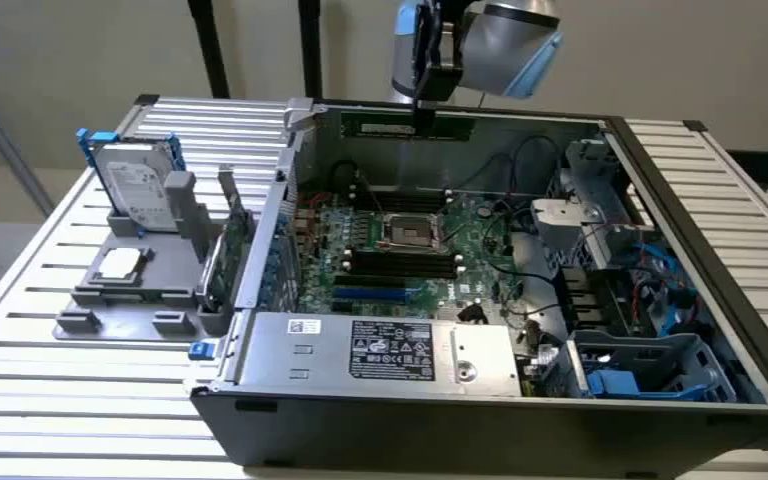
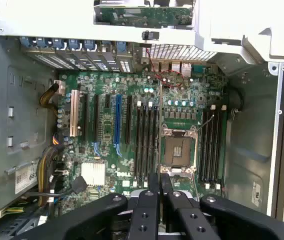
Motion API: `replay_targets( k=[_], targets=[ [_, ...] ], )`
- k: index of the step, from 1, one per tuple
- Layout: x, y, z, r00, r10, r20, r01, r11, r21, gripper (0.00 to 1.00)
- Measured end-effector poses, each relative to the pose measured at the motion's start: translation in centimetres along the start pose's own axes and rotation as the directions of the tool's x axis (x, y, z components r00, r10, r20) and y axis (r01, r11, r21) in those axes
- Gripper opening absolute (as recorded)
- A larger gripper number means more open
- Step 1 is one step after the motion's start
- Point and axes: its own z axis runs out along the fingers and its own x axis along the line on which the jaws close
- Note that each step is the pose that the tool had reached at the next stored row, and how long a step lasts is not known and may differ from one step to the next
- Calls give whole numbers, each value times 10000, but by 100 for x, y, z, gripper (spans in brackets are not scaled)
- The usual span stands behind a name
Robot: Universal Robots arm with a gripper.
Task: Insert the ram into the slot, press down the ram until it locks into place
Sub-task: 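Insert the ram into the slot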
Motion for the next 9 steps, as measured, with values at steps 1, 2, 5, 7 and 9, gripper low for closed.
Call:
replay_targets(
  k=[1, 2, 5, 7, 9],
  targets=[
    [0, 0, -1, 10000, 0, 0, 0, 10000, 0, 13],
    [0, 0, -2, 10000, 0, 0, 0, 10000, 0, 13],
    [0, 0, -5, 10000, 0, 0, 0, 10000, 0, 13],
    [0, 0, -6, 10000, 0, 0, 0, 10000, 0, 13],
    [0, 0, -8, 10000, 0, 0, 0, 10000, 0, 13]
  ],
)
